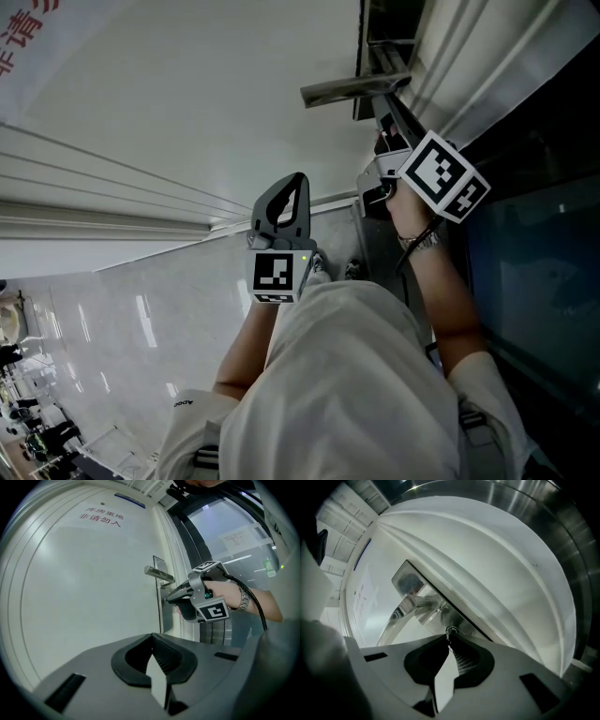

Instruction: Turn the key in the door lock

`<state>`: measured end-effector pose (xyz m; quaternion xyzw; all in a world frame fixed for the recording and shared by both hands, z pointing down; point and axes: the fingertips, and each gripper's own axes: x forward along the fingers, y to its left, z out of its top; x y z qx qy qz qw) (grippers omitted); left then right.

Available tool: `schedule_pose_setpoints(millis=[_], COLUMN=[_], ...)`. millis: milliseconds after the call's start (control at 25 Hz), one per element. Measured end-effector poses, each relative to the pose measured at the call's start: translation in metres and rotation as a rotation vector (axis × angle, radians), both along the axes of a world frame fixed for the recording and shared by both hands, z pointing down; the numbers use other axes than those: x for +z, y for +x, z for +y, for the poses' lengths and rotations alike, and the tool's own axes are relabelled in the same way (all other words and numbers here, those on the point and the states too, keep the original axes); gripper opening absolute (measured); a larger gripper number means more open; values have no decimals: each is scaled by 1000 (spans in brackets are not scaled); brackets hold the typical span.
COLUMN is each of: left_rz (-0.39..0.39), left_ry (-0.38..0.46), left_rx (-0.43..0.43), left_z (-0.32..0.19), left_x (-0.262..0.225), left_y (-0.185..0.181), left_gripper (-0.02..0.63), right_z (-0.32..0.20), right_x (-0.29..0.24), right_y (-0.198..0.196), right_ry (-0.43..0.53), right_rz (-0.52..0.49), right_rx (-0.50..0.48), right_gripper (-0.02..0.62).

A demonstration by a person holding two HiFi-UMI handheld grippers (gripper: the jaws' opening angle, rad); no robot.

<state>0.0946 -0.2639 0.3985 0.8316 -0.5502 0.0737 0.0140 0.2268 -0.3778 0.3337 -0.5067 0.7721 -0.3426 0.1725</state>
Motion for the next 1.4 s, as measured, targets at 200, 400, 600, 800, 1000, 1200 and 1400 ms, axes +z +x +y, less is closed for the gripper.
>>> schedule_pose_setpoints(millis=[200,400,600,800,1000,1200,1400], left_rz=[-1,-4,-8,-10,-9,-6,-2], left_ry=[-1,-1,-3,4,2,0,4], left_rx=[-6,-2,1,-9,-11,1,14], left_z=[1,2,4,4,4,5,7], left_x=[1,1,1,-1,0,2,-1], left_y=[-1,0,0,-3,-6,-1,5], left_gripper=[9,9,9,9,8,9,8], right_z=[-1,-1,0,-1,-1,4,20], right_x=[2,1,4,6,3,7,20], right_y=[0,-1,1,3,0,-3,-12], right_ry=[-58,-86,-164,-173,-140,-130,-156], right_rz=[-195,-304,-496,-545,-473,-421,-396], right_rx=[-10,-21,20,55,8,-50,-90], right_gripper=[16,17,23,25,27,34,34])
